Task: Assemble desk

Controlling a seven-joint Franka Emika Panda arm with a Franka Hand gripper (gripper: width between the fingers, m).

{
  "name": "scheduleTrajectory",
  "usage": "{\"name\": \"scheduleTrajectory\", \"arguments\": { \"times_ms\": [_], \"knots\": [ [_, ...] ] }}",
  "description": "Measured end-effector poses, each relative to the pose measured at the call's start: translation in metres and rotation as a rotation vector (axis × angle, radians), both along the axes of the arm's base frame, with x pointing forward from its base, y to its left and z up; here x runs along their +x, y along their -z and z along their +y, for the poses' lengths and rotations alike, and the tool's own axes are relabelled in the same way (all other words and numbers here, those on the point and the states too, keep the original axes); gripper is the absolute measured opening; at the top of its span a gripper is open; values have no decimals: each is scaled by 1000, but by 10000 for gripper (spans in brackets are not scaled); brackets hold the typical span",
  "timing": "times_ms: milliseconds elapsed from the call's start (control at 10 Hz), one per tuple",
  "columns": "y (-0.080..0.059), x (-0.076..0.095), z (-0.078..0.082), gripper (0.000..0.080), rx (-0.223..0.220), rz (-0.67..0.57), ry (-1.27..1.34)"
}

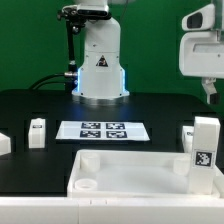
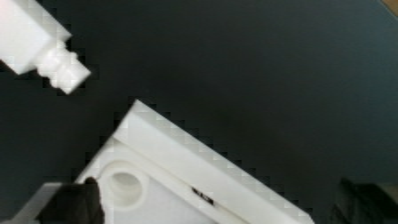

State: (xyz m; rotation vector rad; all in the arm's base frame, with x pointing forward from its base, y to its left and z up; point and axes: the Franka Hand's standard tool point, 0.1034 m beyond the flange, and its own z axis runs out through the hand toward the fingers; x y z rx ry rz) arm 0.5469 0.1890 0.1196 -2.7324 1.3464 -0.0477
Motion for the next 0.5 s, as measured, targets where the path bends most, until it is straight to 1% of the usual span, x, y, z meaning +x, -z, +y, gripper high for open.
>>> {"name": "scheduleTrajectory", "arguments": {
  "times_ms": [300, 400, 500],
  "knots": [
    [0, 1, -1, 649, -16, -17, -212],
    [2, 0, -2, 649, -21, -23, -267],
    [15, -14, -4, 649, -32, -25, -345]
  ]
}}
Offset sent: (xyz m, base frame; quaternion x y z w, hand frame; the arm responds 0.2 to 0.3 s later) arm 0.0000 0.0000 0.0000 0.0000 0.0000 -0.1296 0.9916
